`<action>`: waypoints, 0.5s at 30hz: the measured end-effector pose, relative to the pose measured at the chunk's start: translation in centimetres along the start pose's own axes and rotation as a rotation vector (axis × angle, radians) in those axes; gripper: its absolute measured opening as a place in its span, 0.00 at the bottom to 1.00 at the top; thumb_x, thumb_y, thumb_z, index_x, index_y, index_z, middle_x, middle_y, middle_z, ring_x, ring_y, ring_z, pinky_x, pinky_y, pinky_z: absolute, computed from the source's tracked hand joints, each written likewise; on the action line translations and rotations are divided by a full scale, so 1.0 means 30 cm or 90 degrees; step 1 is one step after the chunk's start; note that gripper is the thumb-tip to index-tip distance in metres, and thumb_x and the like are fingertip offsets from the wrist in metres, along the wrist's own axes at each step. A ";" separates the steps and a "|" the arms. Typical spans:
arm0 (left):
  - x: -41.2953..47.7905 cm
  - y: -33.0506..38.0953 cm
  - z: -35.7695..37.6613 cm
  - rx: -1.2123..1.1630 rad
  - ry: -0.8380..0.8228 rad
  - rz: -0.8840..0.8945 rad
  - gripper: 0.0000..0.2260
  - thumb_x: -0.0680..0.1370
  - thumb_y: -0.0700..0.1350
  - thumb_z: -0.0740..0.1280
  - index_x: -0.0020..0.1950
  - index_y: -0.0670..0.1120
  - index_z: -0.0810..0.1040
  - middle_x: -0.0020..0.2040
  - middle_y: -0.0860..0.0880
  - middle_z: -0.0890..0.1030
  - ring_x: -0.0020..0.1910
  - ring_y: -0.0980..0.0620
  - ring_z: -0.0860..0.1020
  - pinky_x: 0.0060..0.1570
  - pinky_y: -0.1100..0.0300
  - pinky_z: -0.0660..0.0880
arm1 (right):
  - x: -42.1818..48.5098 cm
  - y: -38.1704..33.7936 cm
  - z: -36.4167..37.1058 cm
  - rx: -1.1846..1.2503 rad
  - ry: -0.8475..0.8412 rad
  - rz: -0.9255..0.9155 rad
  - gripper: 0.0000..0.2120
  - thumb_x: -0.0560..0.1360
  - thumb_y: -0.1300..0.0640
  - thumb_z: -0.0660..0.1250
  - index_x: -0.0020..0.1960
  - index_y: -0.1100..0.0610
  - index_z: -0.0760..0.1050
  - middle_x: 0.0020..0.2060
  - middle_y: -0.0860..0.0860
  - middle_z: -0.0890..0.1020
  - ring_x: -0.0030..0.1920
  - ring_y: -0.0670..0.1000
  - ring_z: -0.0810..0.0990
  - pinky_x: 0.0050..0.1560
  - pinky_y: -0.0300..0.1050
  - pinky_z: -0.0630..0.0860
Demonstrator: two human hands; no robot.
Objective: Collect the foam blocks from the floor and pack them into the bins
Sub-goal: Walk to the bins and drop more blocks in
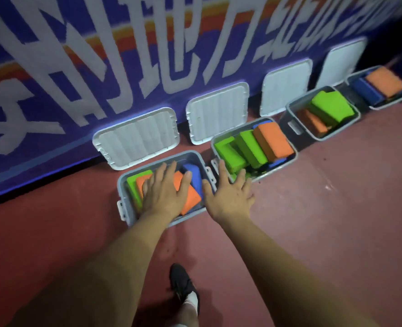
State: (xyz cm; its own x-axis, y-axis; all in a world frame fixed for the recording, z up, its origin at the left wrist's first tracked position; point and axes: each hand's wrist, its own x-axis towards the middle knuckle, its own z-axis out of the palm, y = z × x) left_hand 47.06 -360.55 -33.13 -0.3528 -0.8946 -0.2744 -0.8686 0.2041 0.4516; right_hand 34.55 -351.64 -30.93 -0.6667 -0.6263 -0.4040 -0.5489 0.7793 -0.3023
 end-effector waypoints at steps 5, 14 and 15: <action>-0.233 0.377 0.169 0.033 -0.051 0.171 0.36 0.78 0.71 0.48 0.79 0.52 0.64 0.80 0.46 0.63 0.79 0.47 0.60 0.76 0.47 0.54 | -0.167 0.465 -0.150 0.056 0.077 0.121 0.34 0.80 0.32 0.51 0.81 0.36 0.42 0.82 0.60 0.46 0.81 0.65 0.44 0.75 0.73 0.48; -1.058 0.927 0.691 0.096 -0.160 0.399 0.31 0.81 0.67 0.53 0.78 0.51 0.66 0.78 0.44 0.64 0.78 0.46 0.61 0.75 0.48 0.54 | -0.774 1.497 -0.249 0.129 0.133 0.352 0.33 0.81 0.32 0.49 0.82 0.38 0.42 0.82 0.61 0.45 0.80 0.67 0.45 0.75 0.73 0.48; -1.172 0.974 0.761 0.107 -0.178 0.426 0.30 0.82 0.66 0.53 0.78 0.51 0.66 0.78 0.45 0.64 0.78 0.46 0.61 0.75 0.48 0.54 | -0.863 1.609 -0.243 0.137 0.137 0.378 0.33 0.81 0.32 0.49 0.82 0.38 0.42 0.81 0.61 0.45 0.80 0.67 0.44 0.75 0.73 0.48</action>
State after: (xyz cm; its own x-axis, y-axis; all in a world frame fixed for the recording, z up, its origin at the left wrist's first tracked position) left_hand 26.12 -314.06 -29.68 -0.8808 -0.4276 -0.2032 -0.4710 0.7479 0.4678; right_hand 21.64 -297.97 -28.77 -0.9226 -0.0620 -0.3806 0.0408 0.9657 -0.2562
